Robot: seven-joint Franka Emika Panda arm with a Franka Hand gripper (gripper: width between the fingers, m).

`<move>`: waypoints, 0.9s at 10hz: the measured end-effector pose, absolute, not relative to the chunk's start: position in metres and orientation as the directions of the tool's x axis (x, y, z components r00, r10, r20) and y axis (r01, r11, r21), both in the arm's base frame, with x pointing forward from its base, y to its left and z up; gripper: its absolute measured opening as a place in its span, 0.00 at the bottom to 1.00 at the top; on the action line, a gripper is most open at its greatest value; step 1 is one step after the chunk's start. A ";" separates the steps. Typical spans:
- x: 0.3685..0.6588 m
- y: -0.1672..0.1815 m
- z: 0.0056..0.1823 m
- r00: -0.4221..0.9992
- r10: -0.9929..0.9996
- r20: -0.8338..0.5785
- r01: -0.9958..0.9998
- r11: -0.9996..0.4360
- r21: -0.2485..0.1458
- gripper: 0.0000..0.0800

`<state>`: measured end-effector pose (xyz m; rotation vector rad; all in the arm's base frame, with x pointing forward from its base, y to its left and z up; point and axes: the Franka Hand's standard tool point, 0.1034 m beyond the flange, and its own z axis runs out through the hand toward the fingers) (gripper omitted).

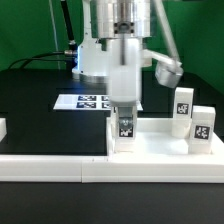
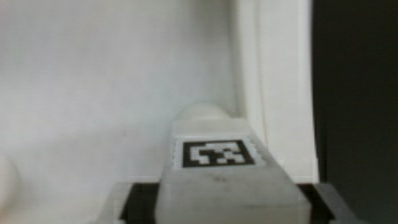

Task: Assemble square table

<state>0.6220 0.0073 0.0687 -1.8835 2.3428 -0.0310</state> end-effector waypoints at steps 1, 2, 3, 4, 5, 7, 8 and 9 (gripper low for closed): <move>0.623 0.009 0.068 -0.338 -0.929 -0.153 -0.929 0.355 -0.103 0.36; 0.623 0.011 0.068 -0.485 -0.855 -0.184 -0.860 0.505 -0.080 0.36; 0.624 0.010 0.068 -0.527 -0.829 -0.187 -0.834 0.547 -0.073 0.36; 0.624 0.010 0.068 -0.514 -0.838 -0.185 -0.842 0.533 -0.076 0.39; 0.623 0.010 0.068 -0.500 -0.846 -0.183 -0.851 0.520 -0.079 0.39; 0.625 0.011 0.073 -0.297 -0.941 -0.164 -0.939 0.319 -0.127 0.61; 0.624 0.009 0.072 -0.120 -0.984 -0.132 -0.973 0.144 -0.182 0.77; 0.620 0.012 0.069 0.030 -0.994 -0.107 -0.981 -0.009 -0.195 0.80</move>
Offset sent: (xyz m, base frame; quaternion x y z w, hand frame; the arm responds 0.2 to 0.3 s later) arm 0.0000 0.0000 0.0000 0.0000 0.0000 0.0650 0.9979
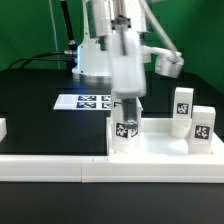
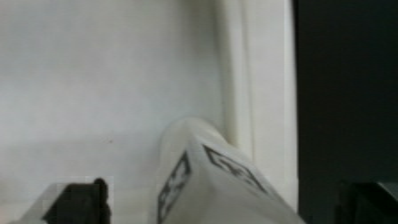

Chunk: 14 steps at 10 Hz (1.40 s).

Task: Assemble square table

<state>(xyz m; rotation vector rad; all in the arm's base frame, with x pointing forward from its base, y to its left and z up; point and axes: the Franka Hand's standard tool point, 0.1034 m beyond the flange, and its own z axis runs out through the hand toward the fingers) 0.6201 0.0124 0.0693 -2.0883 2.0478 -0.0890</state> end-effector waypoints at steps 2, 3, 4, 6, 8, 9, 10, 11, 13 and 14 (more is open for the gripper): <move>0.621 0.010 0.070 0.106 -0.991 -0.086 -0.976 -0.087 -0.201 0.81; 0.621 0.010 0.070 0.190 -0.979 -0.068 -0.963 -0.173 -0.208 0.81; 0.621 0.010 0.070 0.317 -0.948 -0.038 -0.931 -0.303 -0.204 0.81; 0.625 0.010 0.070 0.640 -0.767 0.046 -0.750 -0.637 -0.176 0.81; 0.626 0.017 0.065 0.805 -0.593 0.022 -0.586 -0.801 -0.124 0.81; 0.627 0.016 0.066 0.797 -0.603 0.029 -0.596 -0.793 -0.126 0.81; 0.627 0.015 0.065 0.797 -0.604 0.029 -0.596 -0.793 -0.126 0.66; 0.627 0.014 0.065 0.764 -0.644 0.023 -0.637 -0.760 -0.126 0.48; 0.623 0.007 0.063 0.639 -0.769 0.000 -0.764 -0.635 -0.117 0.36; 0.623 0.007 0.063 0.598 -0.802 -0.006 -0.797 -0.593 -0.117 0.36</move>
Offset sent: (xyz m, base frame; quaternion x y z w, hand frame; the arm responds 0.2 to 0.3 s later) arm 0.0000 0.0000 0.0000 0.0000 0.0000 -0.1938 0.9810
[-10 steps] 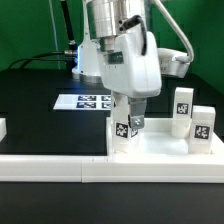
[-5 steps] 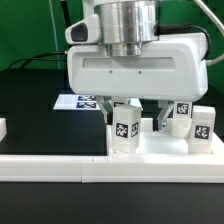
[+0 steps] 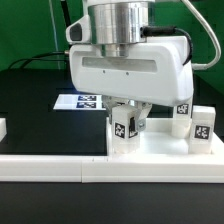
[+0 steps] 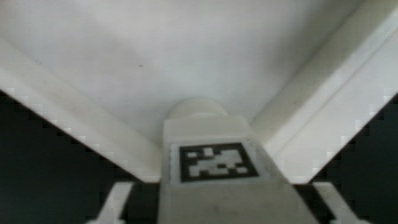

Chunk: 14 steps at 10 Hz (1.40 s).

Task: Assemble square table

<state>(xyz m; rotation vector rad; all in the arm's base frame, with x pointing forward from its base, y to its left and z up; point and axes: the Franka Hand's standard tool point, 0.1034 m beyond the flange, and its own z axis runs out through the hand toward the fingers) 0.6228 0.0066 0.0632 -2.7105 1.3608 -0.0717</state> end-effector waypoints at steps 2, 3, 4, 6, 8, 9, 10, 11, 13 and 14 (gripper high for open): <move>0.623 0.005 0.063 0.406 -0.913 -0.035 -0.909 -0.400 -0.118 0.36; 0.623 0.000 0.063 0.198 -0.978 -0.070 -0.976 -0.191 -0.102 0.36; 0.622 -0.001 0.063 0.036 -0.995 -0.094 -0.996 -0.028 -0.084 0.36; 0.623 0.001 0.063 -0.238 -0.958 -0.162 -0.966 0.251 -0.063 0.36; 0.624 0.001 0.063 -0.445 -0.871 -0.206 -0.888 0.460 -0.027 0.36; 0.624 0.002 0.063 -0.524 -0.826 -0.208 -0.844 0.537 -0.008 0.36; 0.624 0.003 0.063 -0.588 -0.782 -0.207 -0.801 0.599 0.009 0.36; 0.624 0.005 0.062 -0.633 -0.747 -0.202 -0.766 0.643 0.021 0.36; 0.624 0.005 0.062 -0.598 -0.776 -0.203 -0.794 0.608 0.012 0.41; 0.624 0.006 0.062 -0.592 -0.780 -0.203 -0.798 0.603 0.011 0.41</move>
Offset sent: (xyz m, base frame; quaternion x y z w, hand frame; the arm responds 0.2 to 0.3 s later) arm -0.0018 -0.0084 -0.0043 -0.0315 -0.0435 0.4089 0.9110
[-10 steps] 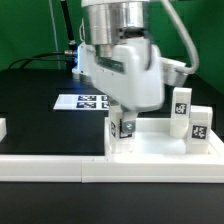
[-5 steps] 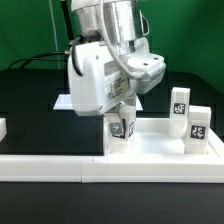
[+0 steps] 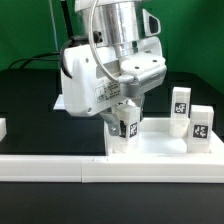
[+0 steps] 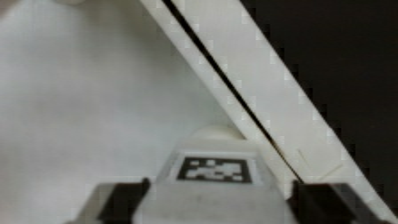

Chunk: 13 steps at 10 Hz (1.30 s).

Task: Assemble square table

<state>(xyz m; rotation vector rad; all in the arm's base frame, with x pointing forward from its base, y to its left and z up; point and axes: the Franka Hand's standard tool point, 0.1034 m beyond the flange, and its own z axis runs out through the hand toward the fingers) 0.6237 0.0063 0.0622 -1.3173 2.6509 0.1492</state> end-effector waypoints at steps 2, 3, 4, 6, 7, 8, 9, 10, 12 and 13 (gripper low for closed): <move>0.620 0.019 0.064 -0.222 -0.962 -0.159 -0.971 0.233 -0.058 0.77; 0.619 0.022 0.065 -0.138 -0.979 -0.147 -0.987 0.149 -0.066 0.77; 0.619 0.020 0.064 -0.070 -0.987 -0.141 -0.994 0.082 -0.076 0.81; 0.619 0.019 0.064 0.070 -0.989 -0.127 -0.994 -0.058 -0.095 0.81; 0.619 0.017 0.064 0.167 -0.980 -0.112 -0.982 -0.156 -0.103 0.81; 0.617 0.012 0.064 0.373 -0.925 -0.080 -0.926 -0.364 -0.102 0.81; 0.617 0.012 0.064 0.509 -0.860 -0.049 -0.859 -0.503 -0.090 0.81; 0.617 0.013 0.064 0.613 -0.789 -0.035 -0.789 -0.609 -0.080 0.81; 0.619 0.010 0.066 0.753 -0.657 -0.025 -0.657 -0.750 -0.076 0.81; 0.619 0.009 0.066 0.762 -0.647 -0.021 -0.647 -0.759 -0.077 0.81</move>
Offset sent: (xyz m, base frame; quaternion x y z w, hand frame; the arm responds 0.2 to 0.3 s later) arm 0.0000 0.0000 0.0000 0.0000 0.0000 -0.1938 0.9810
